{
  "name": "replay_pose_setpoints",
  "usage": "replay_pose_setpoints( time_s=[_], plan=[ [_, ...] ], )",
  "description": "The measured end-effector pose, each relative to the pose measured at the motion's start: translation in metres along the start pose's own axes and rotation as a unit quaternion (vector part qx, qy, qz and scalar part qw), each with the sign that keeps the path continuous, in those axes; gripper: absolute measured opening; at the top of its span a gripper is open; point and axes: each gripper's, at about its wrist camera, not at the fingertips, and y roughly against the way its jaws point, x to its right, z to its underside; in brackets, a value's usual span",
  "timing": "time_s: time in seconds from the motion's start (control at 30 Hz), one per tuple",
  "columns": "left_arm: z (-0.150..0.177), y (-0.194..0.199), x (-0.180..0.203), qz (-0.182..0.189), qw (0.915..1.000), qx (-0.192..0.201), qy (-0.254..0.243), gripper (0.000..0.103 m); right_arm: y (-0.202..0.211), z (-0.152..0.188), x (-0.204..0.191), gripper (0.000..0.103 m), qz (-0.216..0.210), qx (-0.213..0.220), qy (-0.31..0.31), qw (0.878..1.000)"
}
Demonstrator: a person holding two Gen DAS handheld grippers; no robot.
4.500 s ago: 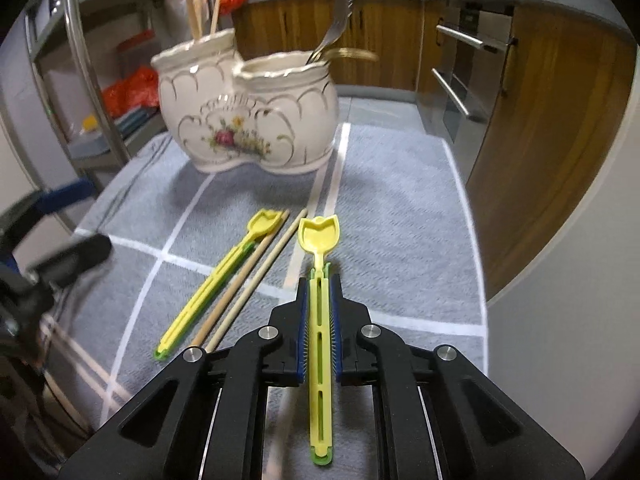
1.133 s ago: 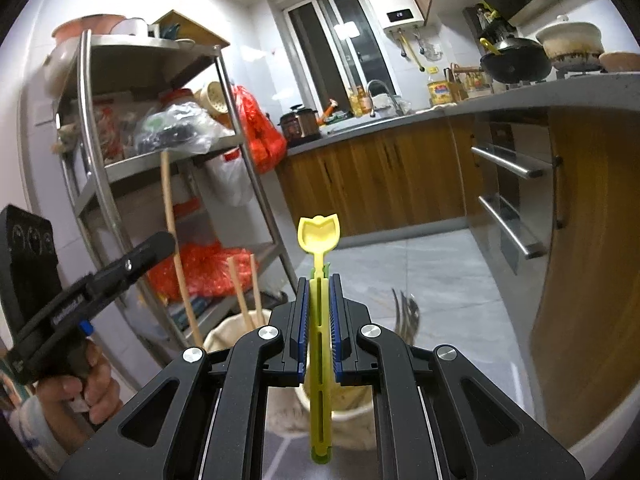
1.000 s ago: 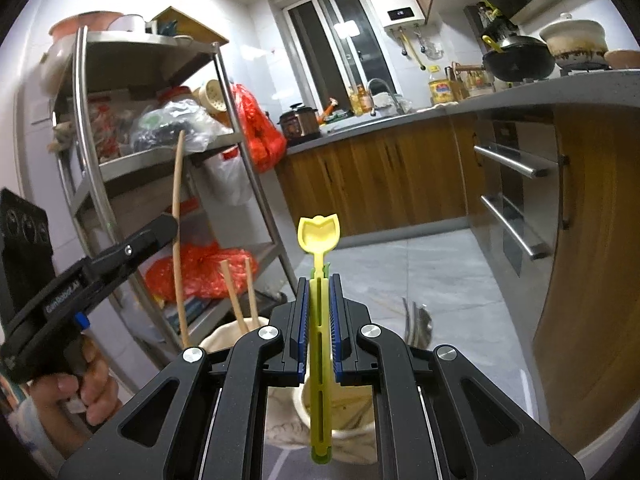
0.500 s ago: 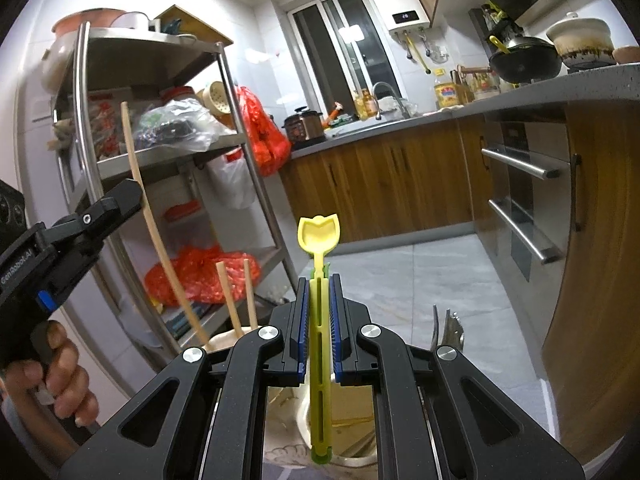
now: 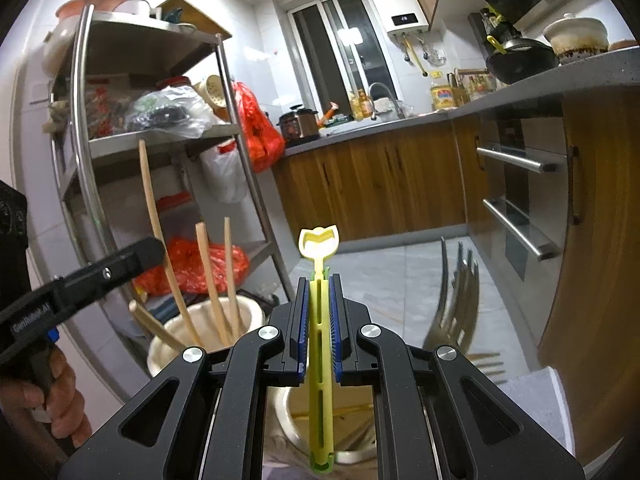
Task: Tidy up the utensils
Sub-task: 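Lift chopstick to tall pot with left gripper while right gripper carries spoon to short pot, then lower chopstick into tall pot with left gripper while right gripper lowers spoon into short pot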
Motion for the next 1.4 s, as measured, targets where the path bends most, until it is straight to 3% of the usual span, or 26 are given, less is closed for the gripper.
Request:
replay_pose_setpoints(
  time_s=[0.3, 0.87, 1.13, 1.4],
  plan=[
    [0.008, -0.004, -0.004, 0.0, 0.9999, -0.012, 0.004, 0.005, -0.002, -0.019, -0.009, 0.011, 0.012, 0.036, 0.015, 0.999],
    [0.018, -0.01, -0.011, 0.002, 0.999, -0.04, 0.018, 0.005, 0.002, 0.005, -0.004, 0.011, 0.024, 0.01, 0.026, 0.999],
    [0.021, -0.01, -0.009, 0.002, 0.9988, -0.045, 0.017, 0.005, -0.008, -0.008, -0.008, 0.011, 0.032, 0.03, 0.034, 0.998],
    [0.02, -0.01, -0.014, 0.001, 0.9987, -0.046, 0.023, 0.005, -0.018, 0.001, -0.014, 0.011, 0.035, 0.026, 0.062, 0.997]
  ],
)
